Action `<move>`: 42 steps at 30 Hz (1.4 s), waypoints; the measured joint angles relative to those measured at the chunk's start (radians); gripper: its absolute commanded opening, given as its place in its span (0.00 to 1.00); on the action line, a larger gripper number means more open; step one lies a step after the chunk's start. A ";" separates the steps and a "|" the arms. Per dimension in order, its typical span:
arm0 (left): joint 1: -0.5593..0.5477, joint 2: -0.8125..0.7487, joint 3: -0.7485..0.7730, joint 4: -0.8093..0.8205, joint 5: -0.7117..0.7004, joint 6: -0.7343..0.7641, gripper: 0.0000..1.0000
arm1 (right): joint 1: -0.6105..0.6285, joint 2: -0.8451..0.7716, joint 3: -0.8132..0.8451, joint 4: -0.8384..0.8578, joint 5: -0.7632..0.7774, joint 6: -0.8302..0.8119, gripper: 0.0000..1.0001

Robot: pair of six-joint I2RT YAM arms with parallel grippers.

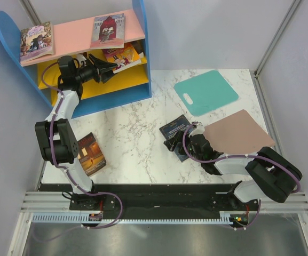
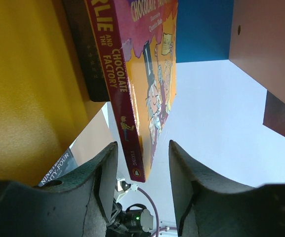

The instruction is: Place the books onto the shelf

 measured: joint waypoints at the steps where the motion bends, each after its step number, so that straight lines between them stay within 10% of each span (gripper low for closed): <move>1: 0.000 0.000 0.000 -0.005 0.000 0.003 0.52 | 0.000 0.000 0.000 0.000 0.000 0.000 0.98; 15: 0.000 -0.022 -0.021 -0.049 -0.003 0.045 0.02 | 0.000 0.000 0.000 0.000 0.000 0.000 0.98; 42: -0.039 -0.004 0.075 -0.052 -0.007 0.011 0.11 | 0.000 0.000 0.000 0.000 0.000 0.000 0.98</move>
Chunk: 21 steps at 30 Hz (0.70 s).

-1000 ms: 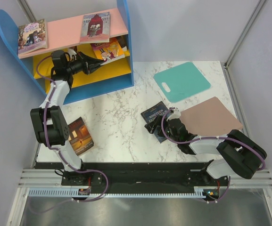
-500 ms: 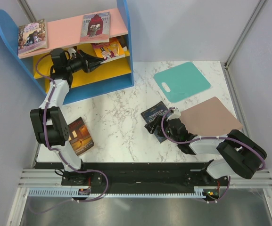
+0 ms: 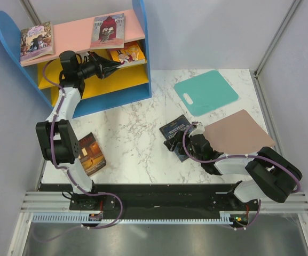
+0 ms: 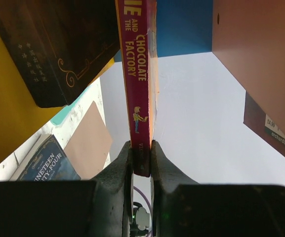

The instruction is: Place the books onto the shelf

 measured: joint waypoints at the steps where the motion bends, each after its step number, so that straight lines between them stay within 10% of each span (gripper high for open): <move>1: 0.000 0.001 0.000 0.002 -0.001 -0.003 0.11 | 0.000 0.000 0.000 0.000 0.000 0.000 0.98; 21: 0.000 0.109 0.033 0.166 -0.023 -0.141 0.31 | 0.000 0.000 0.000 0.000 0.000 0.000 0.98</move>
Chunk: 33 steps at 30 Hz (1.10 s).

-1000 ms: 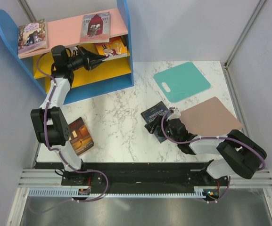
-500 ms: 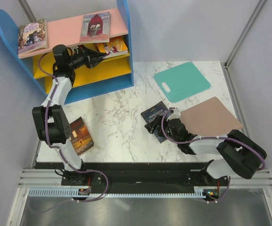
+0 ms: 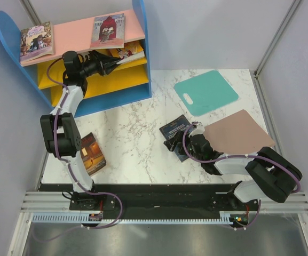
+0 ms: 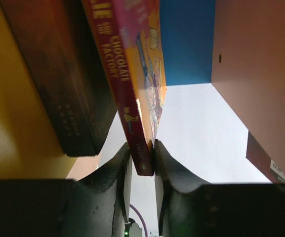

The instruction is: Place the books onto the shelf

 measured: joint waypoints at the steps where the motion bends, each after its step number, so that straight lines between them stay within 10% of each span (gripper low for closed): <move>1: 0.000 0.006 0.008 0.005 0.000 -0.004 0.31 | 0.000 0.000 0.000 0.000 0.000 0.000 0.98; 22: 0.016 0.051 0.064 0.101 -0.003 -0.069 0.35 | 0.000 0.000 0.000 0.000 0.000 0.000 0.98; 33: 0.016 0.055 0.066 0.090 -0.017 -0.031 0.56 | 0.000 0.000 0.000 0.000 0.000 0.000 0.98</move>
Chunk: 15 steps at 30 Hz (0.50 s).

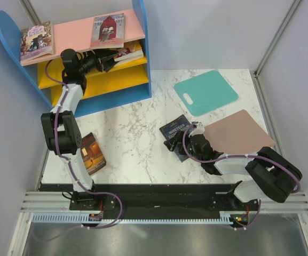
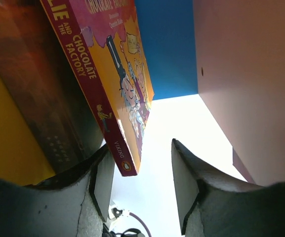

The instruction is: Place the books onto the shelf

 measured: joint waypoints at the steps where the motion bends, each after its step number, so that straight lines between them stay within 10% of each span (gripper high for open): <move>1: 0.000 0.000 0.000 -0.005 -0.003 0.008 0.56 | 0.000 0.000 0.000 0.000 0.000 0.000 0.98; 15: -0.002 -0.053 0.032 -0.278 -0.081 0.214 0.58 | 0.000 0.000 0.000 0.000 0.000 0.000 0.98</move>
